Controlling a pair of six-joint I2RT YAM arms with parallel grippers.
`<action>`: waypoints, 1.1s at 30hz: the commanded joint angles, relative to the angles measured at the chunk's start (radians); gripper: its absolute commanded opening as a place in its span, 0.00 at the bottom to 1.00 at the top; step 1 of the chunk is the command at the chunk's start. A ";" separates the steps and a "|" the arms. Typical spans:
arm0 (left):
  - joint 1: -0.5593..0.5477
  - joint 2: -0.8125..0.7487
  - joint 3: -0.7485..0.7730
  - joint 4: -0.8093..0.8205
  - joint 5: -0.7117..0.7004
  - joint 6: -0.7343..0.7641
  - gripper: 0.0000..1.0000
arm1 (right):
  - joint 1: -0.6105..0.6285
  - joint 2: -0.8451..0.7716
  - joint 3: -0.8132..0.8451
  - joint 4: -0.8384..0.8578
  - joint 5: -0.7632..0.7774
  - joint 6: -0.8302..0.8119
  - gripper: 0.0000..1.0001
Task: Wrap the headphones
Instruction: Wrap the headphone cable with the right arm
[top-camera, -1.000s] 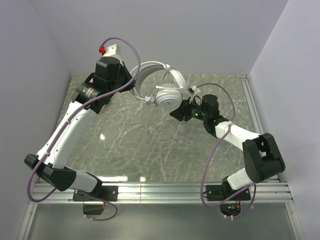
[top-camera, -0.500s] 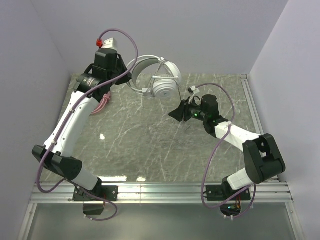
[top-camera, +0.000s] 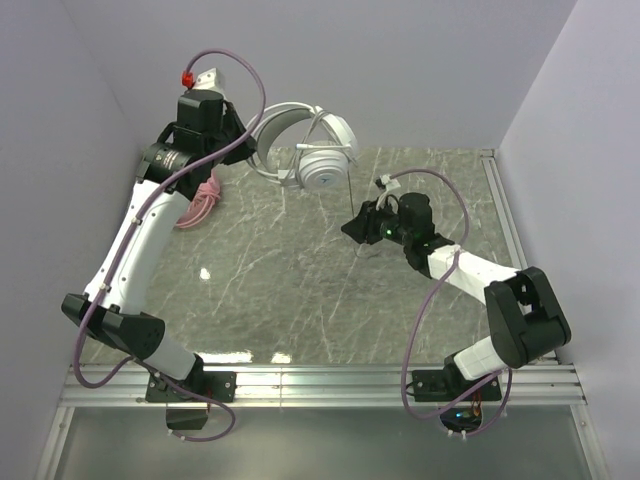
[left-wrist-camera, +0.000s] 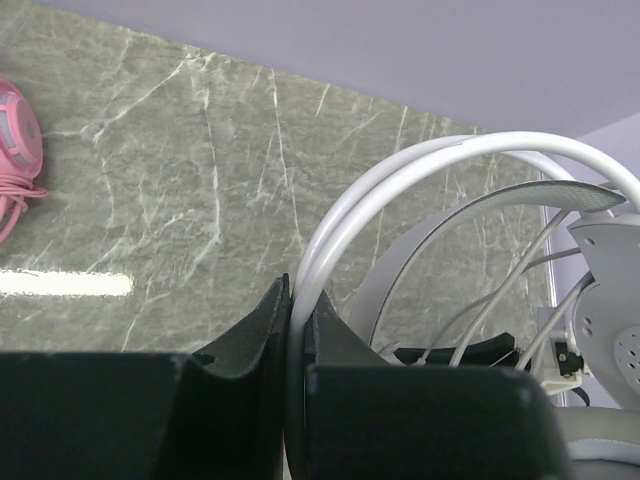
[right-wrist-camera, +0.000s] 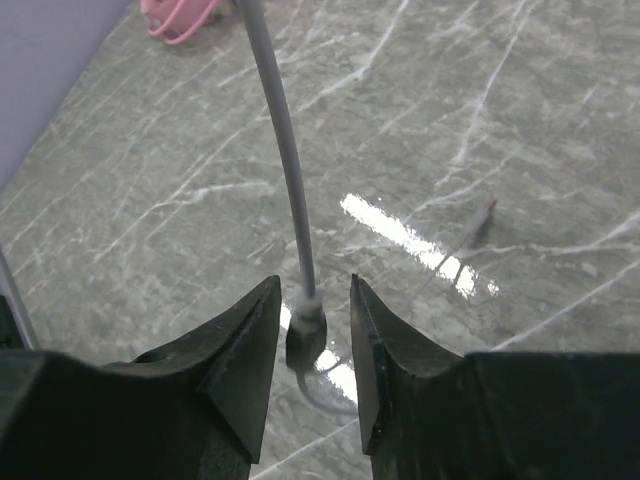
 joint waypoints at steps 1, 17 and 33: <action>0.012 -0.035 0.065 0.073 0.037 -0.038 0.00 | 0.017 -0.012 -0.034 0.031 0.055 -0.008 0.41; 0.017 -0.066 -0.010 0.133 0.114 -0.130 0.00 | 0.123 0.146 -0.023 0.244 0.179 0.038 0.10; -0.003 -0.166 -0.332 0.407 -0.146 -0.429 0.00 | 0.393 0.055 -0.039 0.160 0.285 0.138 0.00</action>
